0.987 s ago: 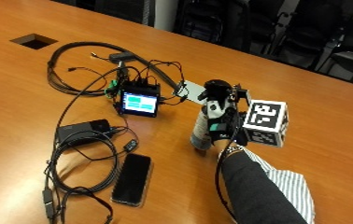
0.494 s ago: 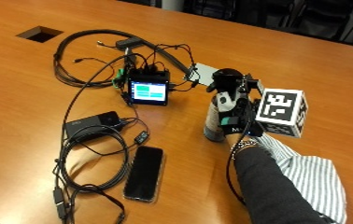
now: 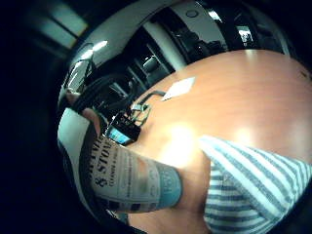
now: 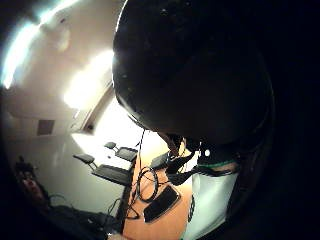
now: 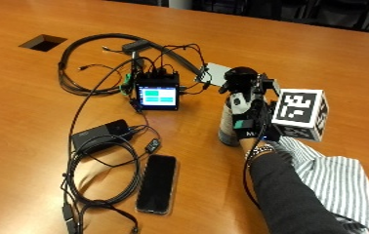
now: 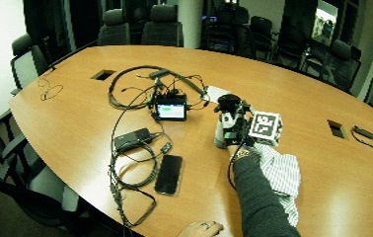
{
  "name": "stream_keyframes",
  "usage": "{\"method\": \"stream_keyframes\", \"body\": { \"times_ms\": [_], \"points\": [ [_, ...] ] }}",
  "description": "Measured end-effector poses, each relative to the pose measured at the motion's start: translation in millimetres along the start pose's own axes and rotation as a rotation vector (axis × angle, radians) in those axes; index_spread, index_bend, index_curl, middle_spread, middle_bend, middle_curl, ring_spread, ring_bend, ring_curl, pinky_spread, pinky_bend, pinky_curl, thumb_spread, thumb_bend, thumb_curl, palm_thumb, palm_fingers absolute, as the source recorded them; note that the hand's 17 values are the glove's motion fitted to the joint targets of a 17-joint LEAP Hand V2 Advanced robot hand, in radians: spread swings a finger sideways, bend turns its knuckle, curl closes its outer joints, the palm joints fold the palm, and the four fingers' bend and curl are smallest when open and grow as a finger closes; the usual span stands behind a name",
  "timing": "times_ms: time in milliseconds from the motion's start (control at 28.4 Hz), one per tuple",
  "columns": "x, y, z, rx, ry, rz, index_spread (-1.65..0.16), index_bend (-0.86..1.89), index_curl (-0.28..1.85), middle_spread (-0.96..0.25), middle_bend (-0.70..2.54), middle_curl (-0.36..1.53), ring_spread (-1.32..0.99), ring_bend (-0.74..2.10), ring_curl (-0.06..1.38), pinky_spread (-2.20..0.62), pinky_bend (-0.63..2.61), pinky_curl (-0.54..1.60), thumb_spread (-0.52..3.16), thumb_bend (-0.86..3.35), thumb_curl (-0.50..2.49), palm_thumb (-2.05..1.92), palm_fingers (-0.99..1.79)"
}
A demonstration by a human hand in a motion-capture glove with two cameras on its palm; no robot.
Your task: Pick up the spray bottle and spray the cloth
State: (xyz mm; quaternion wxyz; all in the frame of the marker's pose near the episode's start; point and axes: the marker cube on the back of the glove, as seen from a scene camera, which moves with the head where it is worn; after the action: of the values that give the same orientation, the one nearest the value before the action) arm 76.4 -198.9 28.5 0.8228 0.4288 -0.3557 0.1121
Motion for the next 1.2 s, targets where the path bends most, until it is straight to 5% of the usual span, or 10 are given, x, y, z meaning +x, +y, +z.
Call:
{"method": "stream_keyframes", "body": {
  "times_ms": [247, 599, 1199],
  "points": [
    [19, 18, 28, -0.121, 0.043, 0.02, -0.27, 0.16, 0.48, -0.17, 0.37, 0.47, -0.15, 0.56, 0.43, -0.25, 0.52, 0.39, 1.25, -0.02, 0.46, 0.76, 1.25],
    [7, 43, 52, -0.353, 0.147, 0.088, -0.29, 0.05, 0.42, -0.1, 0.23, 0.43, -0.13, 0.43, 0.41, 0.02, 0.47, 0.39, 1.27, -0.03, 0.41, 0.66, 0.62],
    [-101, 66, 2, -0.774, 0.584, -0.21, -0.37, 0.14, 0.28, -0.05, 0.17, 0.36, -0.07, 0.41, 0.36, 0.23, 0.46, 0.35, 1.12, -0.05, 0.3, 0.35, 0.36]
  ]
}}
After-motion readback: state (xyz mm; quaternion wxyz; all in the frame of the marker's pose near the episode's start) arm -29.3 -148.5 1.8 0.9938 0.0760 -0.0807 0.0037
